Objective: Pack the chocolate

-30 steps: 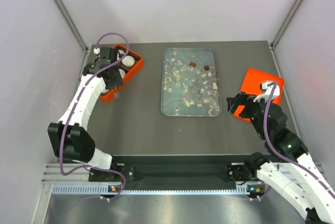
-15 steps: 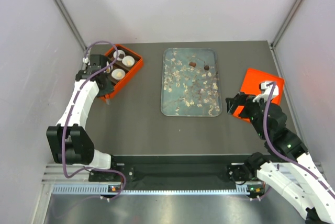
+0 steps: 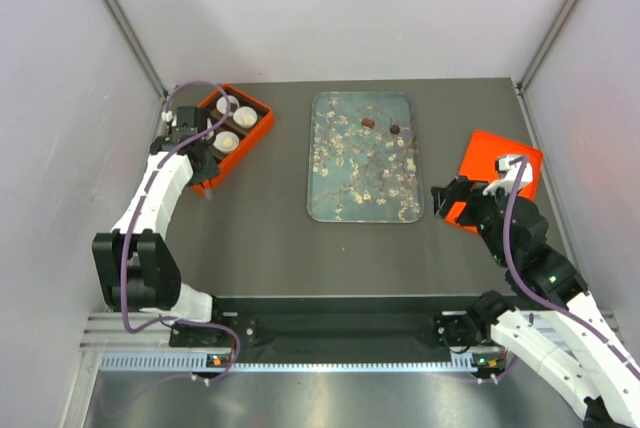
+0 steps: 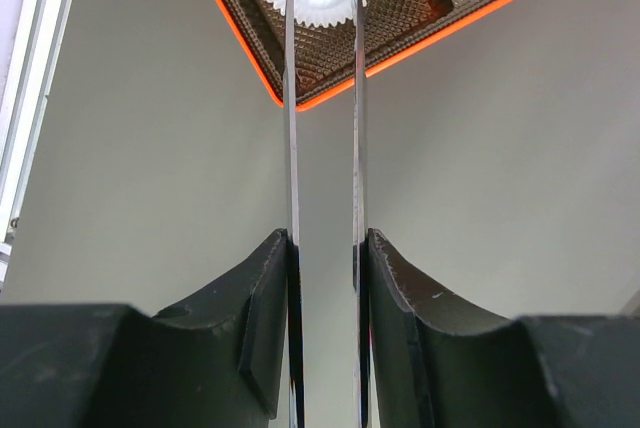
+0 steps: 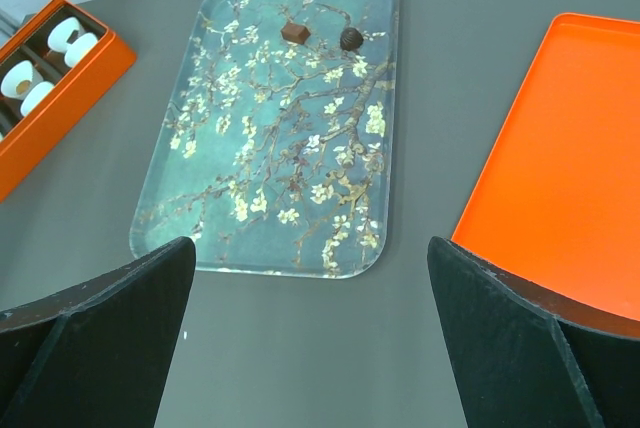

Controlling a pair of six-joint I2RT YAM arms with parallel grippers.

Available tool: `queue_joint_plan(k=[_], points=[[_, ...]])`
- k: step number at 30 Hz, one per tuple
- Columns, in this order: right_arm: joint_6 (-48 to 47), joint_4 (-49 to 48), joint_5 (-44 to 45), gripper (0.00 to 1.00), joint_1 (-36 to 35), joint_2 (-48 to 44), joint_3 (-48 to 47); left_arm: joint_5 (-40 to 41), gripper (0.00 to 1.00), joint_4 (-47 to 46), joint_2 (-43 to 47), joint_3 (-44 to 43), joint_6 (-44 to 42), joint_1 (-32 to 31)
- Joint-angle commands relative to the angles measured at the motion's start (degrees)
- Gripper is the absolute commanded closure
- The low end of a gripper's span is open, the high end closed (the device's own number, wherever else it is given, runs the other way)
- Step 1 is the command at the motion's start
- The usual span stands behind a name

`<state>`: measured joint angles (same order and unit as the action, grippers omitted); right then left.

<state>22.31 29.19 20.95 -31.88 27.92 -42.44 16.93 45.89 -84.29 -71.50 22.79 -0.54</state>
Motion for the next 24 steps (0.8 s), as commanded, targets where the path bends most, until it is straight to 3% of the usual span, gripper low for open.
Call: queue_joint_plan(k=[1,24], points=[[0.11,-2.82,0.67,0.0,-0.64,0.47,-0.28,1.7,0.62,-3.7,-0.26,0.22,-0.11,0.1],[-0.24,-2.47,1.81,0.0,-0.73,-0.06,-0.37,2.67,0.56,-6.42,-2.63,2.42,-0.2,0.1]])
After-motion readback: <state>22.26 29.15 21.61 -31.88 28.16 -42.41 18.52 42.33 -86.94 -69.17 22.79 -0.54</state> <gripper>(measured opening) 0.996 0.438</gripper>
